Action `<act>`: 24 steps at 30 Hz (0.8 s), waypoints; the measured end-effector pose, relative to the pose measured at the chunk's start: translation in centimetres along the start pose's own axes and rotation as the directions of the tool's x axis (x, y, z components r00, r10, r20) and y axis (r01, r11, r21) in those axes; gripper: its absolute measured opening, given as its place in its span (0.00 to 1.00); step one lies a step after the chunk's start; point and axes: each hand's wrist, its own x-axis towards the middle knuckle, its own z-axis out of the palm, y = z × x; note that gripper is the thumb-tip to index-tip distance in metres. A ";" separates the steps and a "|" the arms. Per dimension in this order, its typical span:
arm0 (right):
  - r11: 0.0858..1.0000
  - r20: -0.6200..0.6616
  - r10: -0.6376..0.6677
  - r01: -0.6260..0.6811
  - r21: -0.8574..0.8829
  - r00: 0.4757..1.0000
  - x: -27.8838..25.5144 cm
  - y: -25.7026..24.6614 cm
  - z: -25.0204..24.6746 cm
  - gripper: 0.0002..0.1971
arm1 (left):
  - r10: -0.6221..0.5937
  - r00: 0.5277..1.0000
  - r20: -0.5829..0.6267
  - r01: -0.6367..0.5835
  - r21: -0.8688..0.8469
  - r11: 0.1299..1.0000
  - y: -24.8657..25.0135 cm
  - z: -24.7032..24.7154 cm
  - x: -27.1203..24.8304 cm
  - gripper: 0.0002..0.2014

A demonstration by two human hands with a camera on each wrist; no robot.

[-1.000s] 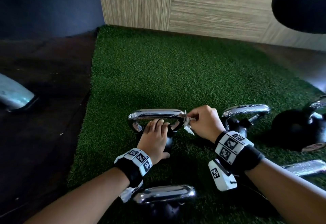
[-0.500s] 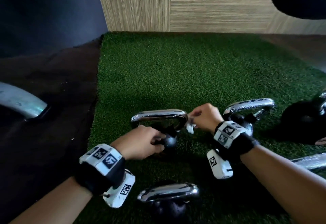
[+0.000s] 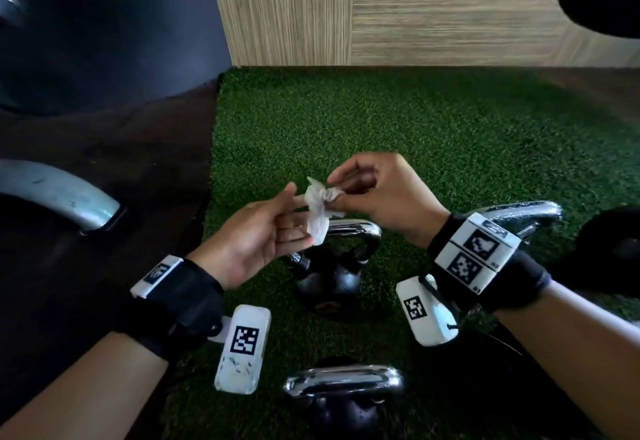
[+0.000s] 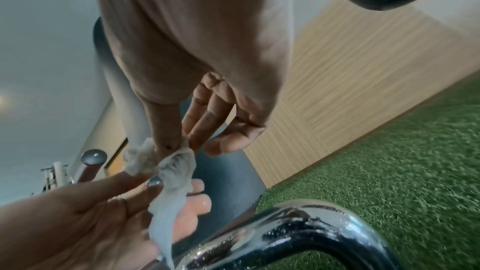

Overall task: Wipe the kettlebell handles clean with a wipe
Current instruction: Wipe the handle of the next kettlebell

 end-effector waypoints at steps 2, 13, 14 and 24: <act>0.999 -0.008 -0.003 0.003 -0.047 1.000 -0.1 -0.1 0.7 0.15 | -0.002 1.000 0.027 0.003 -0.039 0.999 -0.6 0.3 -0.1 0.17; 0.965 0.036 -0.119 0.125 -0.230 0.992 -0.2 3.0 0.5 0.31 | 0.384 0.918 -0.093 -0.317 0.407 0.856 -1.2 -1.2 1.0 0.09; 0.983 -0.042 -0.075 0.067 -0.170 0.996 -0.3 4.4 0.2 0.29 | 0.505 0.859 -0.080 -0.363 0.600 0.713 -1.5 -1.6 1.1 0.11; 0.890 0.174 0.449 -0.457 0.004 0.876 -3.3 15.8 2.8 0.29 | 0.667 0.677 0.311 -0.473 0.878 0.071 -3.9 1.2 1.6 0.11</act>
